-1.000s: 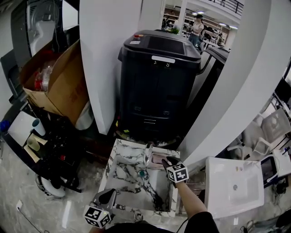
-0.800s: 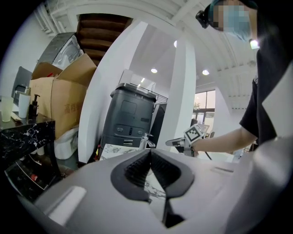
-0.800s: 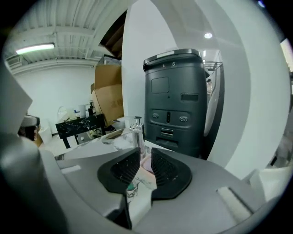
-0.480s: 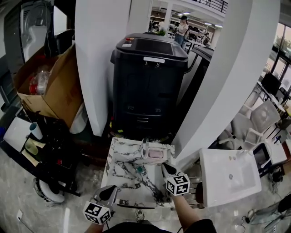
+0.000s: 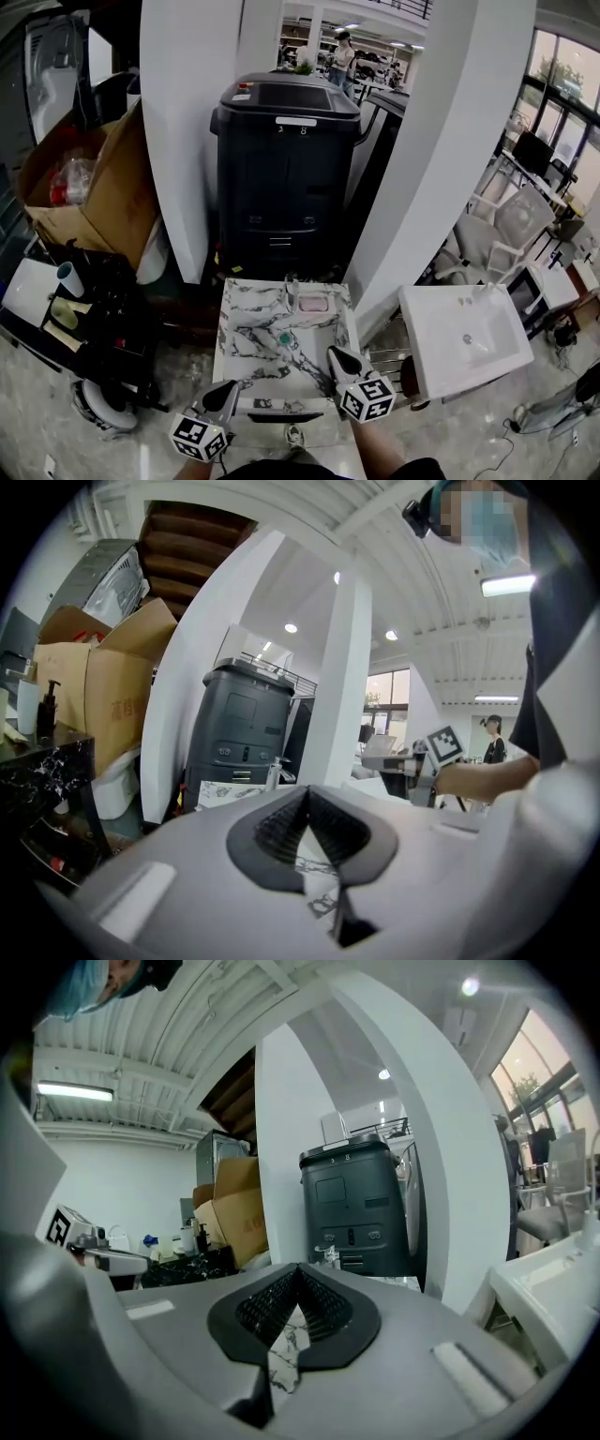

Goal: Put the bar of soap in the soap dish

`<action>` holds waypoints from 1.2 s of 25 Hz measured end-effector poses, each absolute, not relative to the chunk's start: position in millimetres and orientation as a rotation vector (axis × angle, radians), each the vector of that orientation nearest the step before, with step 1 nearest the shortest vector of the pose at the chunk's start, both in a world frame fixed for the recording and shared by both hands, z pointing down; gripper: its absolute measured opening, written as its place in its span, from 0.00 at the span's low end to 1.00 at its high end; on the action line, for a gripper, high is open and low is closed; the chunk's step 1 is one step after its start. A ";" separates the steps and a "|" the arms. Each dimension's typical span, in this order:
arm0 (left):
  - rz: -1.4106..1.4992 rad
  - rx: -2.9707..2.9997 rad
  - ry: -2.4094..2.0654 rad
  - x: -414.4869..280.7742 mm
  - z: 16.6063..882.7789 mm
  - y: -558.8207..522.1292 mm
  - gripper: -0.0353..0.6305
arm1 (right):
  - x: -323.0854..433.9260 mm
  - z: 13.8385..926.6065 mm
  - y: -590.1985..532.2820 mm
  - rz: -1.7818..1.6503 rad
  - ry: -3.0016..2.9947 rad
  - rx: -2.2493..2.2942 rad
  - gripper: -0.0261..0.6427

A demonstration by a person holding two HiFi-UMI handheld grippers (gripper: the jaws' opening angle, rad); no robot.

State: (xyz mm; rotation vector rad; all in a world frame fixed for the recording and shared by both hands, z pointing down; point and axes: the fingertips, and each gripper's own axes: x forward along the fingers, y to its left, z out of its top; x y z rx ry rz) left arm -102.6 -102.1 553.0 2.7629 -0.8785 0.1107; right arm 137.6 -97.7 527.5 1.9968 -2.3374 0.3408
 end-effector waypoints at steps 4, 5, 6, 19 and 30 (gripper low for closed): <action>0.101 2.784 -0.844 -110.3 550.4 -92.4 0.13 | 122.6 524.1 -64.3 0.367 -2.346 2.057 0.04; 0.096 2.789 -0.836 -112.3 549.5 -89.5 0.13 | 119.0 523.3 -56.1 0.373 -2.347 2.072 0.04; 0.092 2.793 -0.828 -114.6 548.8 -86.3 0.13 | 115.8 522.3 -47.8 0.378 -2.347 2.088 0.04; 0.056 2.808 -0.777 -139.3 548.4 -49.2 0.13 | 93.0 518.5 35.1 0.409 -2.307 2.200 0.04; 0.056 2.787 -0.795 -155.9 553.1 -30.9 0.13 | 75.1 530.8 63.9 0.479 -2.311 2.192 0.04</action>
